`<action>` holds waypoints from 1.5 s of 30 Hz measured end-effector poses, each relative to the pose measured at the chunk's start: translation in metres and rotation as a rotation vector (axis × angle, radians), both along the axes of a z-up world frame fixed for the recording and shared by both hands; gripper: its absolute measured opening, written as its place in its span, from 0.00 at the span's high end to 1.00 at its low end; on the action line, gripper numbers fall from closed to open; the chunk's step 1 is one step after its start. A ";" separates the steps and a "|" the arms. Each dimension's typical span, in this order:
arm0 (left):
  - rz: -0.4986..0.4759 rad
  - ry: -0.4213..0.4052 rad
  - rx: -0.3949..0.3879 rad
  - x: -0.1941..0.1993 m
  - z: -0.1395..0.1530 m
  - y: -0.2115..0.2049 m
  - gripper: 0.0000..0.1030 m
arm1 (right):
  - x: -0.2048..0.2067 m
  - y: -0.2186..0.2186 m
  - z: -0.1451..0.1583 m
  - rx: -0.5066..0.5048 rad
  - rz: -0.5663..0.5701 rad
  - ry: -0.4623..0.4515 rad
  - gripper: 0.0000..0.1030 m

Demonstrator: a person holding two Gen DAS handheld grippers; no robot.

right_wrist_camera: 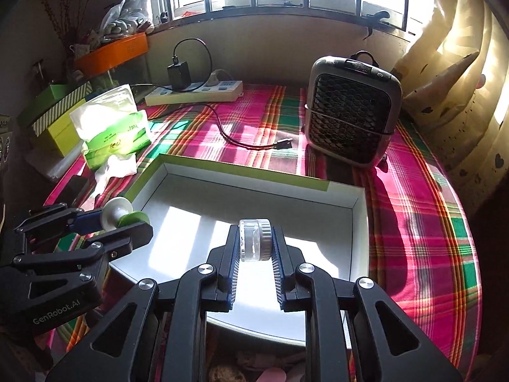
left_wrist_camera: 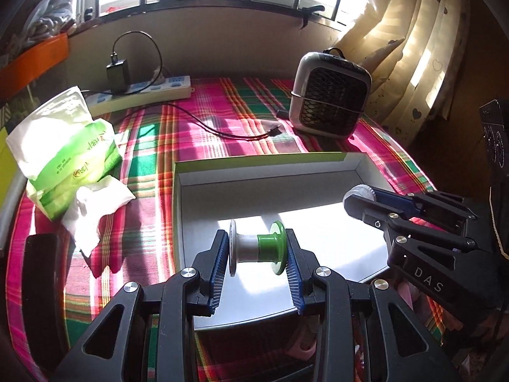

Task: Organize objects
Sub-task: 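Carry the spool with left gripper while right gripper carries the jar into the white box, then lower and release the spool with left gripper while right gripper releases the jar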

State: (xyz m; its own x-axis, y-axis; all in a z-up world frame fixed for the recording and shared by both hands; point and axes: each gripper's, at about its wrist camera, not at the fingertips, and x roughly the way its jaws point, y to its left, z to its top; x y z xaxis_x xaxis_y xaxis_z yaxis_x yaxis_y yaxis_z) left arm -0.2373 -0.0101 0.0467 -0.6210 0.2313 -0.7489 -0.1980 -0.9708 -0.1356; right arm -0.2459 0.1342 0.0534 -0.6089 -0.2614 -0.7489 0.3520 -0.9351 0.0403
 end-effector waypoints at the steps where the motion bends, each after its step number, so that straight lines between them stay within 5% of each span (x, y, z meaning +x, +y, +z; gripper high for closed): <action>1: 0.000 -0.006 -0.003 -0.004 -0.002 0.000 0.69 | -0.004 0.000 -0.003 0.005 -0.002 -0.008 0.81; 39: 0.001 -0.077 -0.053 -0.030 -0.028 0.009 0.68 | -0.025 0.000 -0.034 0.046 -0.018 -0.059 0.81; 45: 0.003 -0.078 -0.050 -0.030 -0.027 0.009 0.65 | -0.025 0.002 -0.034 0.048 -0.020 -0.056 0.68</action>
